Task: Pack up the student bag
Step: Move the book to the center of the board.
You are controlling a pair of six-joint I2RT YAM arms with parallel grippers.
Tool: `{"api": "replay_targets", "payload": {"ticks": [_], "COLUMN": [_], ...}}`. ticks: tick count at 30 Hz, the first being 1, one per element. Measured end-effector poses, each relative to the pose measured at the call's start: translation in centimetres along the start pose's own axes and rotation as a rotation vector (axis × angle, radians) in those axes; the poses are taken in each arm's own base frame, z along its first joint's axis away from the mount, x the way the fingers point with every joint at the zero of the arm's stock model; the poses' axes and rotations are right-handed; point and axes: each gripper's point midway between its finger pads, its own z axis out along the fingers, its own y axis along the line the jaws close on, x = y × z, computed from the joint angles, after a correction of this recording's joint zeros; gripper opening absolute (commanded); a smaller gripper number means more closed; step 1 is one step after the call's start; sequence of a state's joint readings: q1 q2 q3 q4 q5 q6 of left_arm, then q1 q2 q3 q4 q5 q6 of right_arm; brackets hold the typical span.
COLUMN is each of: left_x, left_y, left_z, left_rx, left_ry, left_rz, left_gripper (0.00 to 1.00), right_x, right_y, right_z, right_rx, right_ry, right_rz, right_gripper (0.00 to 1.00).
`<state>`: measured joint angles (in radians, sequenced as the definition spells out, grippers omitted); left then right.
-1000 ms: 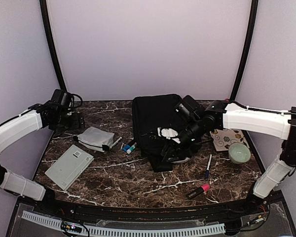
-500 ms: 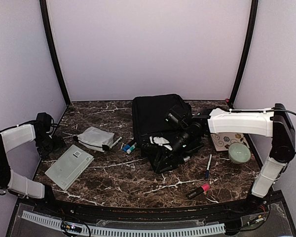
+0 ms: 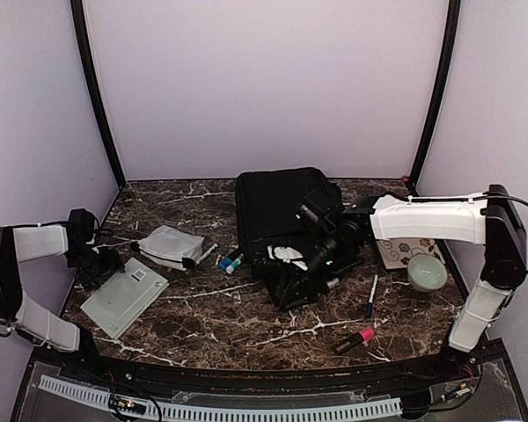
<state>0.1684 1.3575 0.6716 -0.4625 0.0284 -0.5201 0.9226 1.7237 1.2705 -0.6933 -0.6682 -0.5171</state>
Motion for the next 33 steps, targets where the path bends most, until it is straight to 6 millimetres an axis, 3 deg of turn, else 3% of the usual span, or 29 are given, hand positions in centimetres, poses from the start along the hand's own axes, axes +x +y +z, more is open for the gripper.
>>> {"api": "replay_targets", "payload": {"ticks": [7,15,21,25,28,33], "left_x": [2.9,7.5,11.0,10.6,8.7,6.7], "left_y": [-2.9,-6.0,-7.1,-8.1,-8.4,-8.1], "left_z": [-0.7,-4.8,-4.0,-4.8,-5.4,-4.3], "left_rx": [0.156,0.352,0.341,0.311,0.263,0.159], "left_ry": [0.046,0.072,0.205,0.190,0.133,0.121], "left_rz": [0.018,0.030,0.111,0.171,0.205,0.268], "left_gripper": [0.85,0.80,0.79,0.85,0.94,0.95], "right_x": [-0.1,-0.8,-2.0,-2.3,-2.7,-3.6], "right_y": [-0.1,-1.4,-2.9,-3.3,-3.3,-5.4], "right_z": [0.0,0.0,2.5,4.6,4.9,5.0], "right_rx": [0.006,0.065,0.043,0.025,0.026,0.133], "right_ry": [-0.003,-0.023,-0.021,-0.009,-0.017,-0.058], "right_rz": [0.003,0.062,0.140,0.187,0.204,0.216], "right_gripper": [0.47,0.47,0.47,0.47,0.48,0.50]}}
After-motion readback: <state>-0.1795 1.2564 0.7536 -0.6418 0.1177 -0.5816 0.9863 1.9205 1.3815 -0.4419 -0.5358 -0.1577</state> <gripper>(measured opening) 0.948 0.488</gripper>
